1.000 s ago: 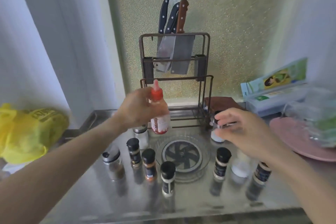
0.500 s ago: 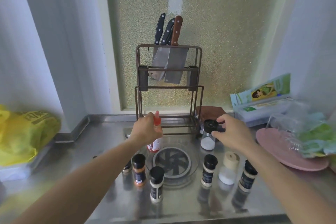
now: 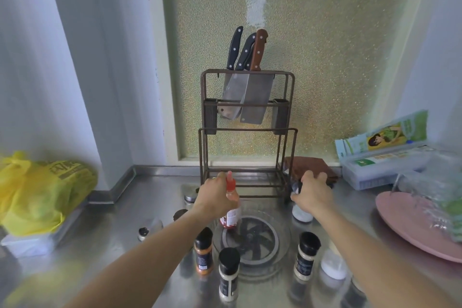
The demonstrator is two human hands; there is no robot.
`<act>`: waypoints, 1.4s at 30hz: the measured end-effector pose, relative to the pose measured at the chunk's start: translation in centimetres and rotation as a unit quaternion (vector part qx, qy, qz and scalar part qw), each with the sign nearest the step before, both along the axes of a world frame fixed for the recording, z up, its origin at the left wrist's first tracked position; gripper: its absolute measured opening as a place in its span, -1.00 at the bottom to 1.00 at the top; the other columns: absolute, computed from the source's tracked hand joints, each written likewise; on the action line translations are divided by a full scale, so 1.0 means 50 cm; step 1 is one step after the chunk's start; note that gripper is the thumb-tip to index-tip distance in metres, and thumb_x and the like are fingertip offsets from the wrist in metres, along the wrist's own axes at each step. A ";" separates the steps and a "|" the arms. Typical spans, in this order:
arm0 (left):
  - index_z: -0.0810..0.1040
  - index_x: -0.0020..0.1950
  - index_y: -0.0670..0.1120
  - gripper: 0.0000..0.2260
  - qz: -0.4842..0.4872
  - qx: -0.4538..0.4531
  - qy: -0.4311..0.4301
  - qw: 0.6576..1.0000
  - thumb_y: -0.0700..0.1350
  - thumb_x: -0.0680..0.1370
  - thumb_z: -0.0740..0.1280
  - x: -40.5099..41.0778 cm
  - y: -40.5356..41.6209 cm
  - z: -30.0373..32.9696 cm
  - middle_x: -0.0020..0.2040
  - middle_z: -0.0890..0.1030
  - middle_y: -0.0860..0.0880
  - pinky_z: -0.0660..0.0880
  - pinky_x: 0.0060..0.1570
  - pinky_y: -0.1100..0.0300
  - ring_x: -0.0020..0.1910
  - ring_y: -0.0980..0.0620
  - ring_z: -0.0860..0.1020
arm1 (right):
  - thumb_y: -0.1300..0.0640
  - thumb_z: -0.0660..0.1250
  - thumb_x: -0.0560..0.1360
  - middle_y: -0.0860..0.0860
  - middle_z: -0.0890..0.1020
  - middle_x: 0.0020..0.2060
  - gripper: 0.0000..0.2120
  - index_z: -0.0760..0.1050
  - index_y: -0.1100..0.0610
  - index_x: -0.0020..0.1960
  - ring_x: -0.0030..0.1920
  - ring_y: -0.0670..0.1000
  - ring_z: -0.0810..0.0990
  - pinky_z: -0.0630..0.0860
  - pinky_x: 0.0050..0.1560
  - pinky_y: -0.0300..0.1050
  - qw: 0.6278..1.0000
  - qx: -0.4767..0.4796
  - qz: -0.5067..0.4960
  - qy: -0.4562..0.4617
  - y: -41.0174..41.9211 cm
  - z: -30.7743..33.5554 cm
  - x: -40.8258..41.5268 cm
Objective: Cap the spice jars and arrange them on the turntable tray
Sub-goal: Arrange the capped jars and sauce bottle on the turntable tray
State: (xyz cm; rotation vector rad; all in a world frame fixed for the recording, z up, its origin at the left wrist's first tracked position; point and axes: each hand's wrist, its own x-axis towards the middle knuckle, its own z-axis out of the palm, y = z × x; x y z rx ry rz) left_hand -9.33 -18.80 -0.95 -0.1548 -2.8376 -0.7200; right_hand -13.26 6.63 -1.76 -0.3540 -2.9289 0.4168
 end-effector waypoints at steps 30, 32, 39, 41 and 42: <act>0.49 0.40 -0.06 -0.51 0.062 -0.020 -0.101 0.993 -0.02 0.49 0.46 -0.028 -0.164 0.034 0.32 0.56 -0.10 0.44 0.15 0.09 0.22 -0.06 0.50 | 0.06 0.59 0.40 0.01 0.51 0.02 -0.45 0.22 0.00 0.10 -0.05 0.06 0.52 0.36 -0.14 -0.09 0.976 -0.070 0.203 0.039 -0.168 0.076 0.057; 0.47 0.40 -0.06 -0.47 0.058 -0.030 -0.125 0.990 -0.02 0.46 0.51 -0.033 -0.162 0.018 0.29 0.58 -0.10 0.45 0.12 0.11 0.19 -0.07 0.51 | 0.07 0.57 0.41 0.03 0.50 0.02 -0.46 0.20 0.00 0.08 -0.08 0.08 0.53 0.38 -0.18 -0.06 0.976 -0.053 0.210 0.032 -0.187 0.053 0.050; 0.49 0.29 -0.07 -0.50 0.043 -0.068 -0.119 0.990 -0.13 0.41 0.57 -0.042 -0.159 -0.009 0.04 0.57 -0.03 0.43 -0.11 0.18 0.01 -0.05 0.53 | 0.08 0.57 0.42 0.06 0.51 0.08 -0.47 0.25 0.04 0.15 -0.01 0.12 0.58 0.45 -0.11 -0.06 0.979 -0.027 0.198 0.031 -0.202 0.012 0.028; 0.50 0.29 -0.05 -0.50 0.039 -0.065 -0.106 0.991 -0.11 0.40 0.57 -0.034 -0.160 0.000 0.02 0.57 -0.02 0.44 -0.11 0.18 0.00 -0.05 0.54 | 0.09 0.57 0.42 0.05 0.51 0.08 -0.47 0.25 0.04 0.13 -0.03 0.09 0.57 0.44 -0.11 -0.08 0.979 -0.029 0.199 0.032 -0.202 0.005 0.025; 0.51 0.29 -0.04 -0.49 0.038 -0.063 -0.097 0.993 -0.10 0.39 0.58 -0.028 -0.161 0.009 0.01 0.57 -0.01 0.44 -0.11 0.18 -0.01 -0.05 0.54 | 0.09 0.57 0.42 0.05 0.50 0.08 -0.47 0.24 0.03 0.12 -0.04 0.08 0.55 0.43 -0.12 -0.09 0.979 -0.028 0.198 0.033 -0.202 0.003 0.024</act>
